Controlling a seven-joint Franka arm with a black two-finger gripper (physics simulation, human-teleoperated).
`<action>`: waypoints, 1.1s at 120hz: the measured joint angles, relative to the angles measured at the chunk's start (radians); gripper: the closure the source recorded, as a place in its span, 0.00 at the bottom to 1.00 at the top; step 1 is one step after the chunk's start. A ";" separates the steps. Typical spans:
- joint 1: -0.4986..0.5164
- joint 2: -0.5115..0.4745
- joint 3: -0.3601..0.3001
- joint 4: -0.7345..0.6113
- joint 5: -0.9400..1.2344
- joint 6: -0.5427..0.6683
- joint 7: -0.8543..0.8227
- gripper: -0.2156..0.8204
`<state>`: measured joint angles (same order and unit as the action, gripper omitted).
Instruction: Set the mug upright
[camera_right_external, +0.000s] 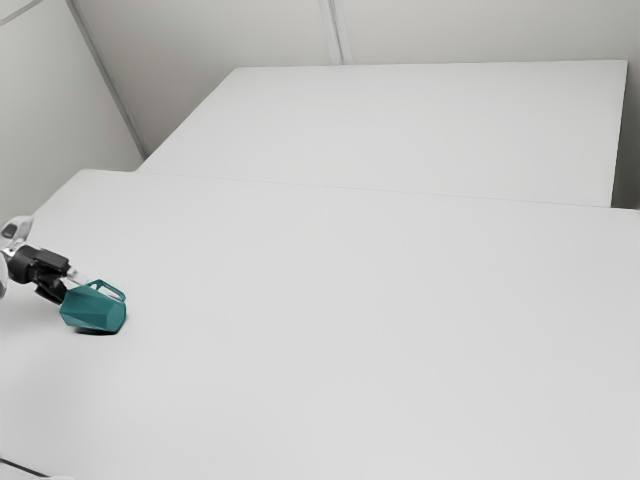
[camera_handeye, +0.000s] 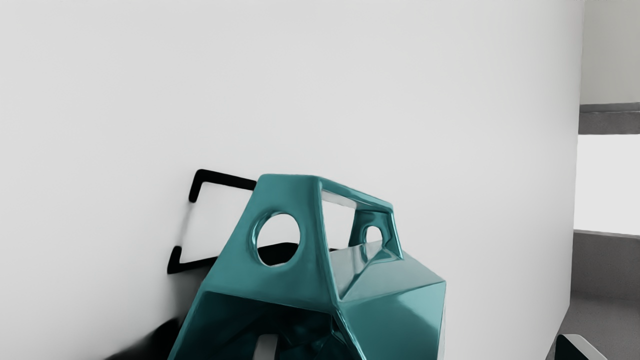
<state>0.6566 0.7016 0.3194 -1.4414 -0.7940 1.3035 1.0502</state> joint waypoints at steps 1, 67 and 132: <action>0.000 -0.001 0.000 -0.001 -0.002 0.000 0.001 0.21; -0.008 -0.048 -0.021 -0.021 -0.038 -0.063 0.063 0.91; -0.263 -0.417 -0.023 -0.258 0.148 0.118 0.040 0.96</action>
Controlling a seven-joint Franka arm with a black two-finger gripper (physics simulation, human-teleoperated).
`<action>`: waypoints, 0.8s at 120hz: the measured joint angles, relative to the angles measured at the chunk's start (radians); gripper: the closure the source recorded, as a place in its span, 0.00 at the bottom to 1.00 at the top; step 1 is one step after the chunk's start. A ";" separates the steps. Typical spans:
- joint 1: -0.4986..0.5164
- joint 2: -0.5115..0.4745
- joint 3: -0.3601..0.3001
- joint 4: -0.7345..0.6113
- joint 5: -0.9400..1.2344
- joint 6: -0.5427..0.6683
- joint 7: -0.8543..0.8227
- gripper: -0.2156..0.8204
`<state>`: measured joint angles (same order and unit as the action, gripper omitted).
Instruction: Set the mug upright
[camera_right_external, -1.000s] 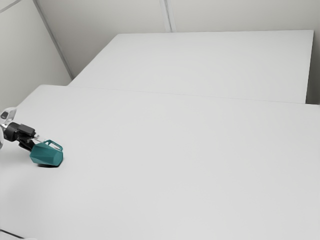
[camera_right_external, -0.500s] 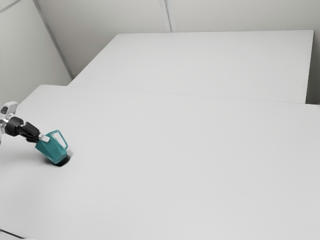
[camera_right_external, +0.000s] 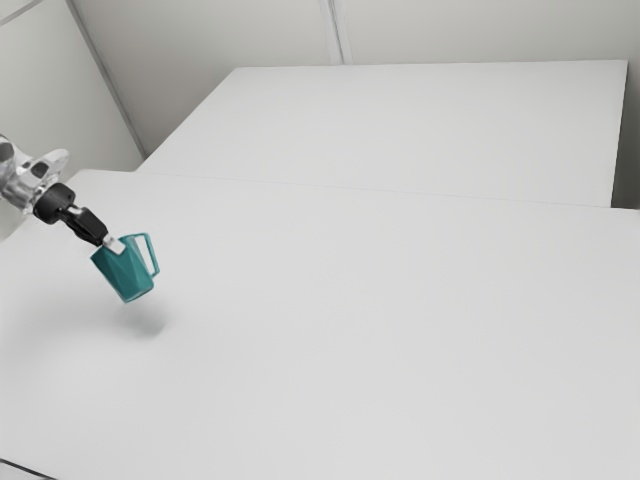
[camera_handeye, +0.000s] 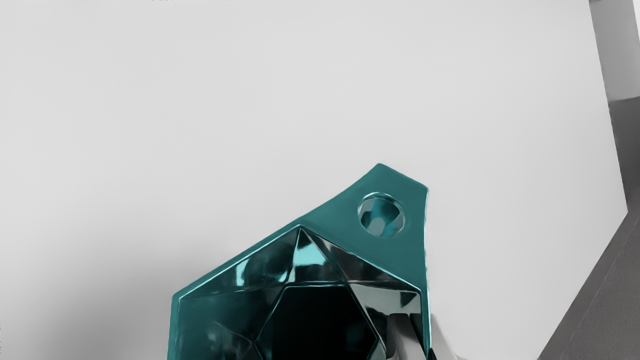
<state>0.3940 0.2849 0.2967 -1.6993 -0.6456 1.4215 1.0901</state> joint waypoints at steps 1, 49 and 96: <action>-0.009 -0.009 0.000 -0.007 0.008 0.008 -0.002 0.96; -0.214 -0.207 -0.194 -0.212 0.307 0.438 -0.171 0.97; -0.268 -0.237 -0.326 -0.381 0.401 0.772 -0.355 0.97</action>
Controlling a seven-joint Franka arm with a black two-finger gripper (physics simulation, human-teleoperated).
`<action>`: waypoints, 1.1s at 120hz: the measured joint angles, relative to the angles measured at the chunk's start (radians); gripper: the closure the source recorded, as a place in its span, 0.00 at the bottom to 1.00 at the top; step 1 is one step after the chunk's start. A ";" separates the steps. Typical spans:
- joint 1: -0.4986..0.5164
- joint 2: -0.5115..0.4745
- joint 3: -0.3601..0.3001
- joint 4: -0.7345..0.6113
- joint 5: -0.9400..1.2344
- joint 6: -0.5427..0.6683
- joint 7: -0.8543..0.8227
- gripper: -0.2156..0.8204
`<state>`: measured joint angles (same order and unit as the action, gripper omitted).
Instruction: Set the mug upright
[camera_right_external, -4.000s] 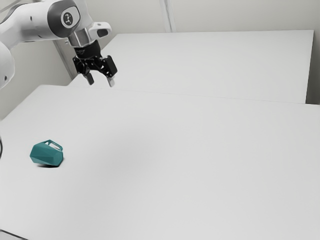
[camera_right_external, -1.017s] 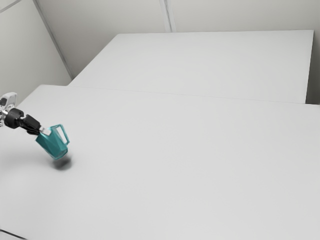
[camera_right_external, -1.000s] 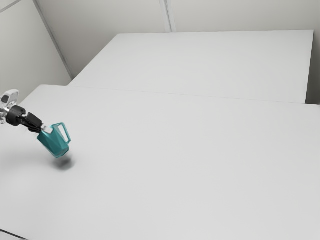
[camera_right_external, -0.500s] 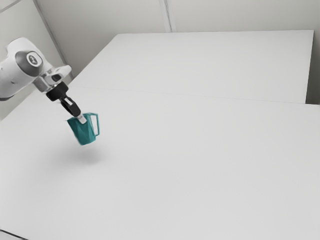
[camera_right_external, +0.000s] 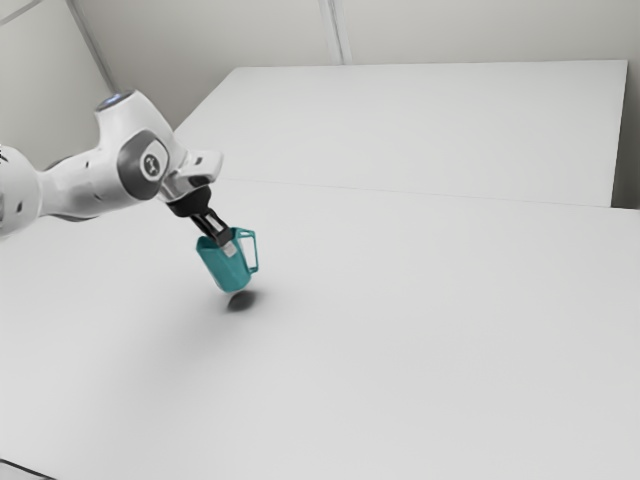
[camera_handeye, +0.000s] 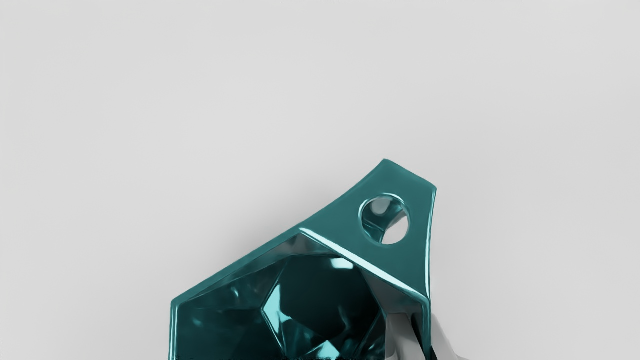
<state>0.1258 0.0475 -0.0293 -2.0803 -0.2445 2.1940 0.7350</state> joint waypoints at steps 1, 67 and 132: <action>0.000 0.001 -0.001 -0.002 0.000 0.004 -0.003 0.97; 0.018 0.021 -0.040 -0.106 0.026 0.131 -0.128 0.97; 0.019 -0.061 -0.057 0.019 0.022 0.009 -0.177 0.29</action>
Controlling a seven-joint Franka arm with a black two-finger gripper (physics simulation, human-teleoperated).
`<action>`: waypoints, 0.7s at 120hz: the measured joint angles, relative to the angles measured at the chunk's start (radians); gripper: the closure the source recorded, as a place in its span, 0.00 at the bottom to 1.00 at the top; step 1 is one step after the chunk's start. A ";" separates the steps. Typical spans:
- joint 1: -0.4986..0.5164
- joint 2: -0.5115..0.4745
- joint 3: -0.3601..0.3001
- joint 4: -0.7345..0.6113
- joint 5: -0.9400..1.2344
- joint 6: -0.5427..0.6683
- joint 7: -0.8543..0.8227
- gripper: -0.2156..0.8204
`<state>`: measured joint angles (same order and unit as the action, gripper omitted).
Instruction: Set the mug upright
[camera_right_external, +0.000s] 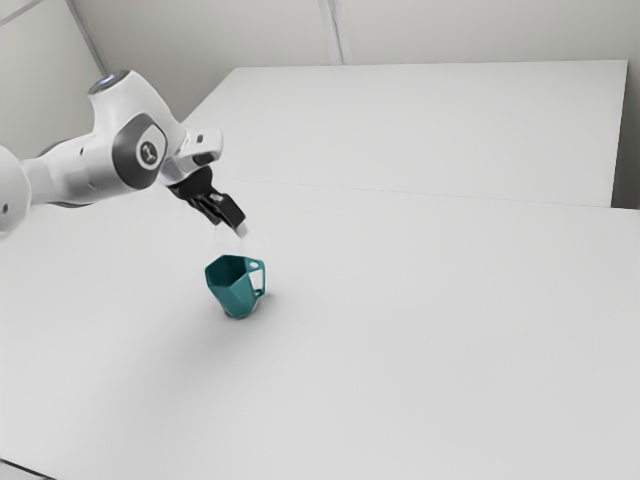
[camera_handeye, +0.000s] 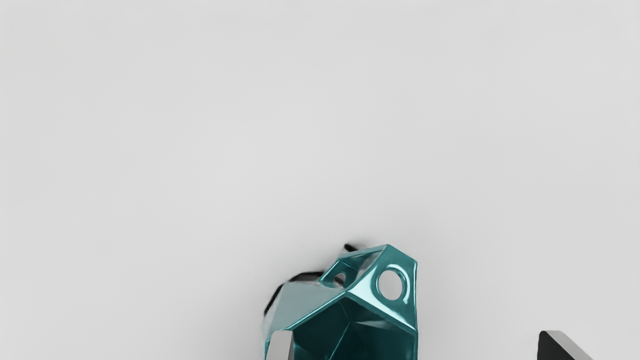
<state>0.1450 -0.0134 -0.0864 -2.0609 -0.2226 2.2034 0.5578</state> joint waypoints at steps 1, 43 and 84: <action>-0.001 0.004 0.000 0.012 0.000 -0.009 -0.002 0.28; -0.028 0.171 0.002 0.522 0.155 -0.381 -0.093 0.22; -0.028 0.159 0.008 0.553 0.176 -0.508 -0.150 0.21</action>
<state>0.1170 0.1451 -0.0784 -1.5084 -0.0468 1.6959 0.4074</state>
